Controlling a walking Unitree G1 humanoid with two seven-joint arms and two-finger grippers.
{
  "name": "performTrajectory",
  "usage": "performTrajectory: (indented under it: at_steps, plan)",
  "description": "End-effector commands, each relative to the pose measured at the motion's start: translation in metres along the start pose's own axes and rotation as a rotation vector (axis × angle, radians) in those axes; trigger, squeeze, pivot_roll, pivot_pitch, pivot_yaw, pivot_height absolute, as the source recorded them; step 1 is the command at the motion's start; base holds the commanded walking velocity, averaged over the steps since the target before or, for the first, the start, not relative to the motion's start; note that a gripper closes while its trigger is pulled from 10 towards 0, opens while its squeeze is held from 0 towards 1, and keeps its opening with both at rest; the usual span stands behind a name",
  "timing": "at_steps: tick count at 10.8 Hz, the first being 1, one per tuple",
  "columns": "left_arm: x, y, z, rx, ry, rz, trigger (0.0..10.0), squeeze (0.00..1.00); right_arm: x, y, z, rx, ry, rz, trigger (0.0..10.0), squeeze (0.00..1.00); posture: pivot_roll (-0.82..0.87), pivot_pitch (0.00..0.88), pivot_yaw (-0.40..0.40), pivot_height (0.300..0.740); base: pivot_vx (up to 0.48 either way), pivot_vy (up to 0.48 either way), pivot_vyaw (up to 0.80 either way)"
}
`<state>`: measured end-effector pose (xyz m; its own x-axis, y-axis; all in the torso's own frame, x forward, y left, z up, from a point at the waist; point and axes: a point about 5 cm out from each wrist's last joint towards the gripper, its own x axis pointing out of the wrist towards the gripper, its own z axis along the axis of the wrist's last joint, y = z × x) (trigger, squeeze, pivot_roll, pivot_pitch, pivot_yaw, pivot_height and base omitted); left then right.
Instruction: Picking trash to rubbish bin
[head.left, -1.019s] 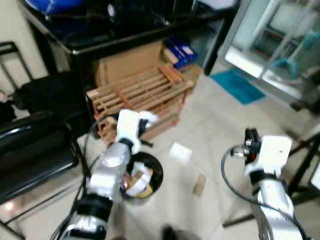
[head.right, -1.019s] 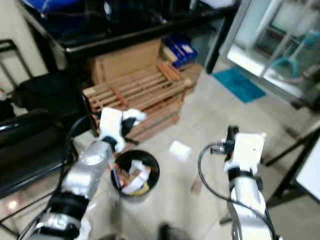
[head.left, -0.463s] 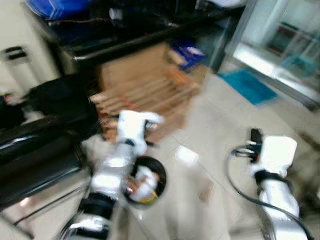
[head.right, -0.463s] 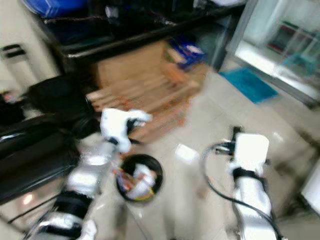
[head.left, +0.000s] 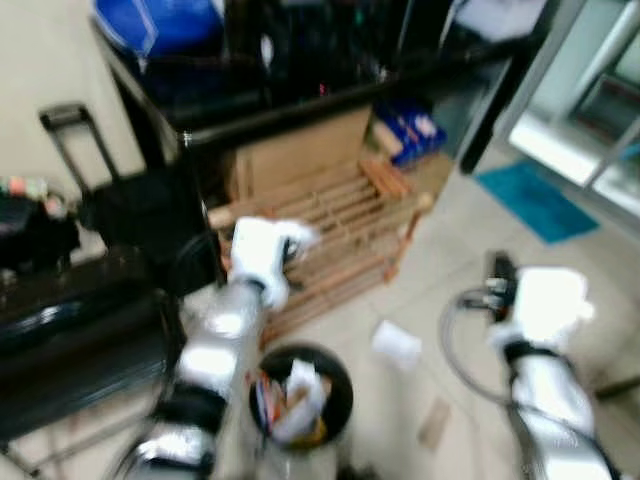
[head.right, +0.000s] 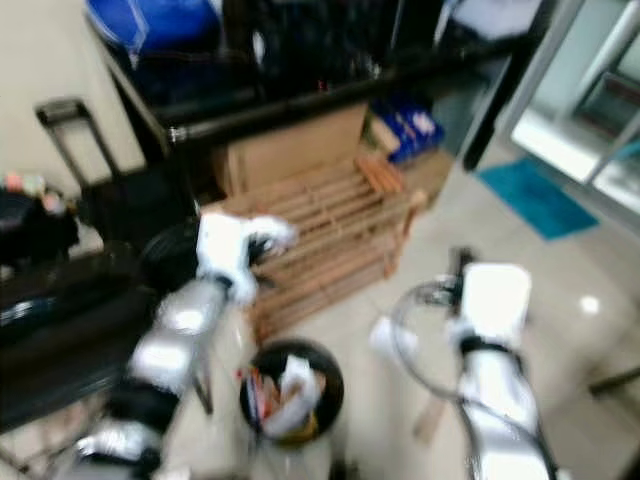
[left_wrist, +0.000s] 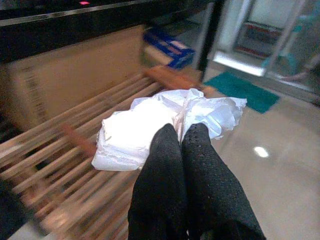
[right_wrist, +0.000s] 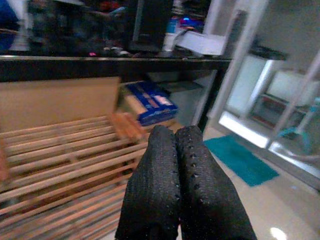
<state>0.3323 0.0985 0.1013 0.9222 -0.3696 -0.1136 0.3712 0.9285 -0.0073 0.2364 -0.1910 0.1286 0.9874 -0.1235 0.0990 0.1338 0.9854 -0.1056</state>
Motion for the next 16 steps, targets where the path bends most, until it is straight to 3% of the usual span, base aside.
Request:
performTrajectory:
  at_steps: [1,3,7,12,16]
  plan:
    - [-0.002,0.007,-0.002,0.014,0.015,0.017,0.0,0.0,0.0,0.001,0.001,-0.002,-0.005,0.001,10.0,0.0,0.15,0.115,-0.06,0.74,0.0,0.0,0.0]
    - [-0.003,0.006,-0.005,0.014,0.027,0.011,0.0,0.0,-0.002,0.002,0.002,-0.001,-0.003,0.001,10.0,0.0,0.15,0.125,-0.06,0.74,0.0,0.0,0.0]
    - [-0.01,0.0,-0.045,0.03,0.202,0.011,0.0,0.0,-0.006,0.008,0.0,0.002,0.028,0.019,10.0,0.0,0.13,0.188,-0.088,0.74,0.0,0.0,0.0]
    - [-0.027,-0.017,-0.097,0.049,0.404,-0.013,0.0,0.0,-0.04,0.025,-0.014,0.007,0.186,0.127,10.0,0.0,0.01,0.309,-0.132,0.74,0.0,0.0,0.0]
    - [-0.039,-0.03,-0.127,0.137,0.544,-0.078,0.0,0.0,-0.055,0.022,-0.013,-0.008,0.229,0.114,10.0,0.0,-0.04,0.327,-0.14,0.74,0.0,0.0,0.0]
